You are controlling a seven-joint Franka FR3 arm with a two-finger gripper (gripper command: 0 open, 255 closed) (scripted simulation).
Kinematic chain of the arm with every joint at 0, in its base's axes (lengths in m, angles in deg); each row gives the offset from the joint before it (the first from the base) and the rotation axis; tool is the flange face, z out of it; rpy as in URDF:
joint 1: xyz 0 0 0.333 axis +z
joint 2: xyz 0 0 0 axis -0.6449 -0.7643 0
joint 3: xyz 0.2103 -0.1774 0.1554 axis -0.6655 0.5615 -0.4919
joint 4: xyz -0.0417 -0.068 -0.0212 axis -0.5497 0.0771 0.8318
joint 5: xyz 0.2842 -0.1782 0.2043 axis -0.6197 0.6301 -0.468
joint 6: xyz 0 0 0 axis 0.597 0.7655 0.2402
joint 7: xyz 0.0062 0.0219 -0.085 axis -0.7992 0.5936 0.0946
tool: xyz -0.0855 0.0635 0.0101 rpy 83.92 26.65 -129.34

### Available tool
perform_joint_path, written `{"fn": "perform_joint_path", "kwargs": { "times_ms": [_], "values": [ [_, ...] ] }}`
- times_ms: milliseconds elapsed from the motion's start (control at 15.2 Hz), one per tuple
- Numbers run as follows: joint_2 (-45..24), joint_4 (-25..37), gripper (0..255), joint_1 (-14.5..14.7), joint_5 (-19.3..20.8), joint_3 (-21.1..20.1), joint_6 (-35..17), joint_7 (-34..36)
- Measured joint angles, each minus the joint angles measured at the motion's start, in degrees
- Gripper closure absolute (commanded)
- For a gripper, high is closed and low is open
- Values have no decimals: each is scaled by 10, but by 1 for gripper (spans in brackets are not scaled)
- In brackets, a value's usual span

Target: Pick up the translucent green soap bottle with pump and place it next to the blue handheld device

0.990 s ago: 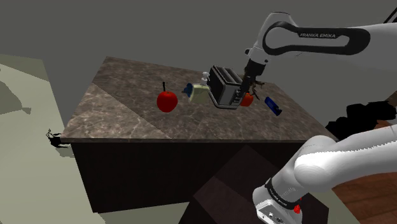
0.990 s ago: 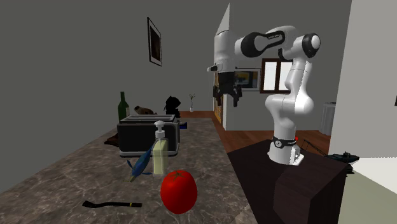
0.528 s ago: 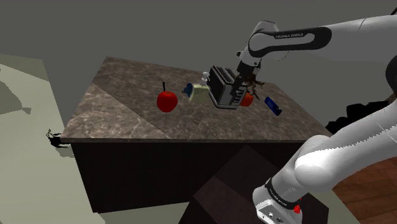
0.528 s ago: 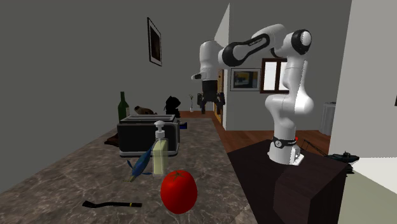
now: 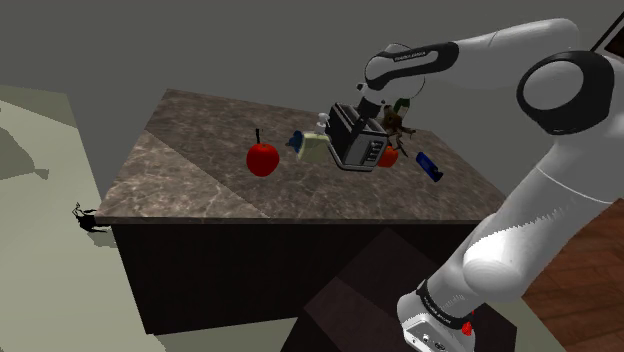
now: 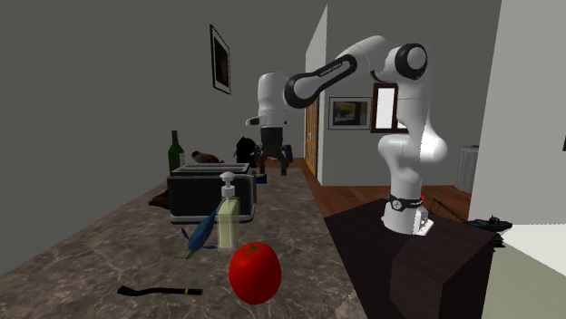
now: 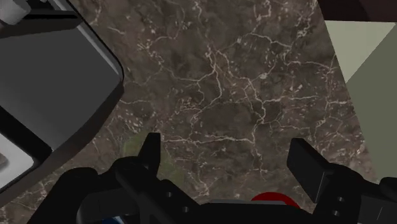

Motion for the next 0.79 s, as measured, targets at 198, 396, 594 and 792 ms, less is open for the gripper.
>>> {"fn": "perform_joint_path", "kwargs": {
  "times_ms": [198,396,594,792],
  "values": [
    [-73,64,0,-15,-47,2,-3,-57],
    [-143,133,0,-35,-88,-6,1,-103],
    [-215,215,0,-59,-124,-20,13,-138],
    [-259,261,0,-75,-143,-30,16,-157]
  ]
}}
